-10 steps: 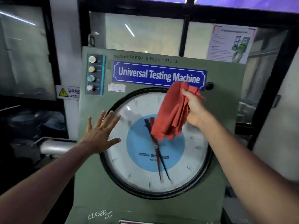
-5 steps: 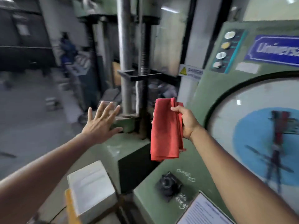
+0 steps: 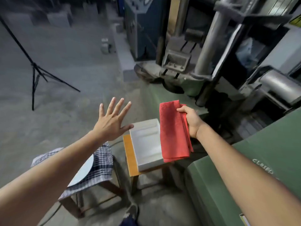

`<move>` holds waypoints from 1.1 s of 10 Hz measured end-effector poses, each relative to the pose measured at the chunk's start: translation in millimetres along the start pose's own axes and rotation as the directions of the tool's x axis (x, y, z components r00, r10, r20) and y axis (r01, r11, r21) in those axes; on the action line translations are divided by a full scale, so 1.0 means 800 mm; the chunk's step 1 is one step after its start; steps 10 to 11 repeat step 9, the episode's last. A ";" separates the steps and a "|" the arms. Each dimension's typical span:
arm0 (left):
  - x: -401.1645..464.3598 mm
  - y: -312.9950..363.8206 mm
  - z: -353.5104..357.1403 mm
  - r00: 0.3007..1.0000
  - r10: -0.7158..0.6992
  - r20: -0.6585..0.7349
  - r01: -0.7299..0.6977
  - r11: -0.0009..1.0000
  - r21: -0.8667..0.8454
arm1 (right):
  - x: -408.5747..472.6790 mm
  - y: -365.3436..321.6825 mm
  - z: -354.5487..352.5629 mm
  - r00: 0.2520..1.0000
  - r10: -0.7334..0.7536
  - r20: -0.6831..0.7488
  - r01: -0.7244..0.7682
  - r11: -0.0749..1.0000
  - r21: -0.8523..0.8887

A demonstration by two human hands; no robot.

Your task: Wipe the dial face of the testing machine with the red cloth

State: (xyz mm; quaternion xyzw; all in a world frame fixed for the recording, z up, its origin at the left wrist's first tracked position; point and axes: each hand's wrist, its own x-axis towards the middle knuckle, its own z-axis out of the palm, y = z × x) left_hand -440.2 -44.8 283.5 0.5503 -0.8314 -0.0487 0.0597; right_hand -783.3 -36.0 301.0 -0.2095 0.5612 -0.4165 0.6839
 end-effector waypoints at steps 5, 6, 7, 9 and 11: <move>0.015 -0.141 0.224 0.926 -0.073 0.370 0.113 0.990 -0.087 | 0.279 0.207 0.048 0.945 0.234 -0.228 -0.307 0.875 -0.374; 0.014 -0.151 0.232 0.887 -0.053 0.458 0.101 0.992 -0.080 | 0.285 0.233 0.035 0.937 0.068 -0.344 -0.336 0.451 -0.827; 0.017 -0.151 0.229 0.873 -0.029 0.486 0.075 0.994 -0.074 | 0.271 0.237 0.037 0.944 0.038 -0.329 -0.317 0.391 -0.864; 0.051 -0.125 0.200 0.905 0.048 0.423 -0.019 0.997 -0.072 | 0.210 0.207 0.045 0.975 -0.155 -0.156 -0.120 0.219 -0.968; 0.051 -0.125 0.200 0.905 0.048 0.423 -0.019 0.997 -0.072 | 0.210 0.207 0.045 0.975 -0.155 -0.156 -0.120 0.219 -0.968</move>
